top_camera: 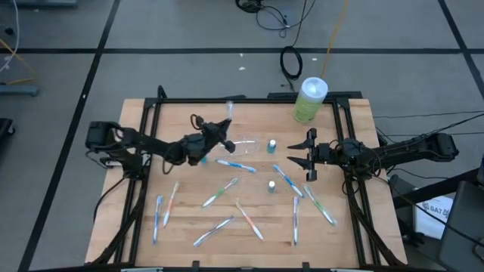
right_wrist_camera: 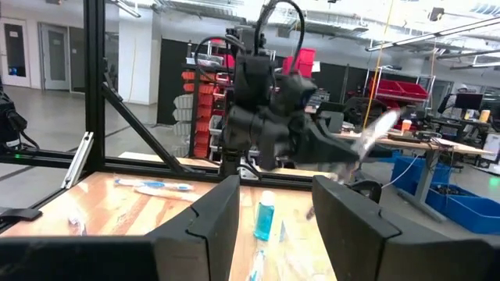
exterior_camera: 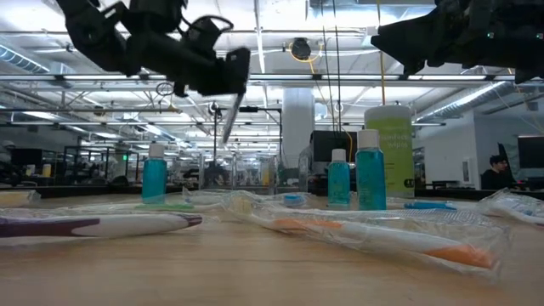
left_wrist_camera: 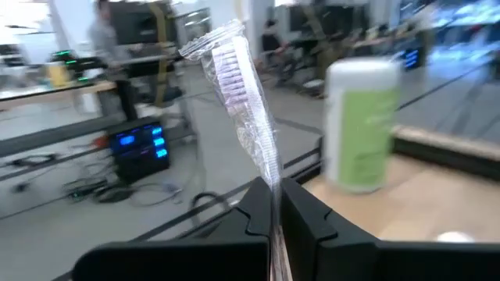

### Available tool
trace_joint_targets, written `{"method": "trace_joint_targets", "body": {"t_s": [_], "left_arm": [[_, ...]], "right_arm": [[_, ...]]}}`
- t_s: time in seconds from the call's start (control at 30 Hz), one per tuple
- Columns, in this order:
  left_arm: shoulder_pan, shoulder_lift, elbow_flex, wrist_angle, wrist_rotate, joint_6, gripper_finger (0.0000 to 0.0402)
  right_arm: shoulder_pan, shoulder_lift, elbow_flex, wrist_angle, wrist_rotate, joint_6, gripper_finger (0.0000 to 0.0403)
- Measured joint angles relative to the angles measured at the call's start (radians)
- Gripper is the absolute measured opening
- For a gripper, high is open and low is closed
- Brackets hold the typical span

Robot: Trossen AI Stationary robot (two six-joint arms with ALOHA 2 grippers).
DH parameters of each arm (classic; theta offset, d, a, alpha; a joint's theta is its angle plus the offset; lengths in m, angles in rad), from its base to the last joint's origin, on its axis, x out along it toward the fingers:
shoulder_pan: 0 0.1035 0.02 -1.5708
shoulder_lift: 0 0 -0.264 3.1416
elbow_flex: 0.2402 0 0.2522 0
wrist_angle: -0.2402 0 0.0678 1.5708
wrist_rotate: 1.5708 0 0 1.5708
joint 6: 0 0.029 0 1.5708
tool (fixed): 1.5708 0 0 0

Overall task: Pick & Place toothbrushing station
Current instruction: Put the top left purple toothbrush into the transparent organizer

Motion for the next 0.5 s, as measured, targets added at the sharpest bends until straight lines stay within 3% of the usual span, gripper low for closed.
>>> {"method": "trace_joint_targets", "body": {"t_s": [0.17, 0.5], "left_arm": [[-0.003, 0.089, 0.000, 0.024, -0.004, -0.046, 0.0005], [-0.031, 0.199, 0.000, 0.013, -0.138, -0.107, 0.0013]], "right_arm": [[0.000, 0.000, 0.000, -0.022, 0.000, 0.024, 0.0155], [0.000, 0.000, 0.000, -0.032, 0.000, 0.026, 0.0155]]}}
